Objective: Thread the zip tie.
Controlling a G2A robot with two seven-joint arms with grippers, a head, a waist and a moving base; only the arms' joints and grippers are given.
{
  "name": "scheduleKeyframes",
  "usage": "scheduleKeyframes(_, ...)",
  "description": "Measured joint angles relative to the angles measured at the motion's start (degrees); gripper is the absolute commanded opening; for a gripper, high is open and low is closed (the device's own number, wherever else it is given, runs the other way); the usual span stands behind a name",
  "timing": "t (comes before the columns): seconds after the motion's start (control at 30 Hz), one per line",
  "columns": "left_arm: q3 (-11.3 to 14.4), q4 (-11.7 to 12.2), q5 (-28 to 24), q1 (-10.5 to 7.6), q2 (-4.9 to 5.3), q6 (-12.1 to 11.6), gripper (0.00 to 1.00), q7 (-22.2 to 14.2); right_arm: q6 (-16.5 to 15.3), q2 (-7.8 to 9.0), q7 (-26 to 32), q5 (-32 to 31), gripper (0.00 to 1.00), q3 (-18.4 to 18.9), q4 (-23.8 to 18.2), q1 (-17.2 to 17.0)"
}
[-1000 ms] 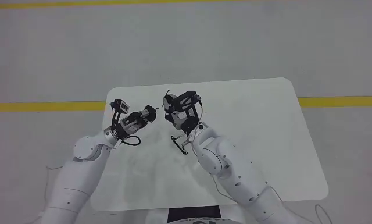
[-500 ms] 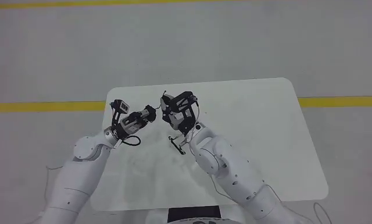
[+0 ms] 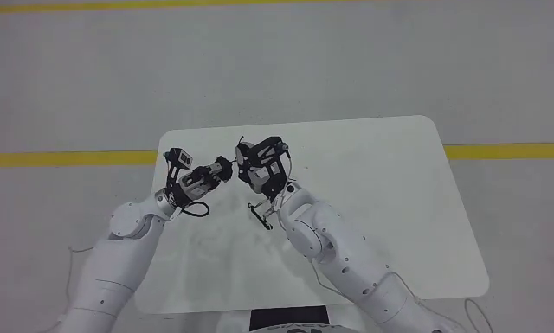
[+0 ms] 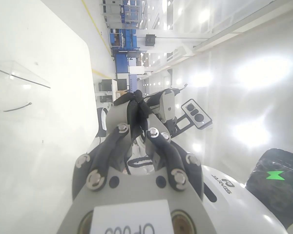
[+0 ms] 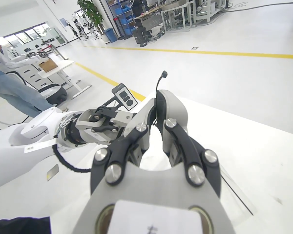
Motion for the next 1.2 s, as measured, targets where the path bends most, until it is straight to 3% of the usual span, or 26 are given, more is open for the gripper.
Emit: scheduleKeyframes(1.2, 0.00, 0.00, 0.00, 0.00, 0.00, 0.00, 0.00, 0.00, 0.21, -0.89, 0.12, -1.52, 0.00, 0.61, 1.26, 0.00)
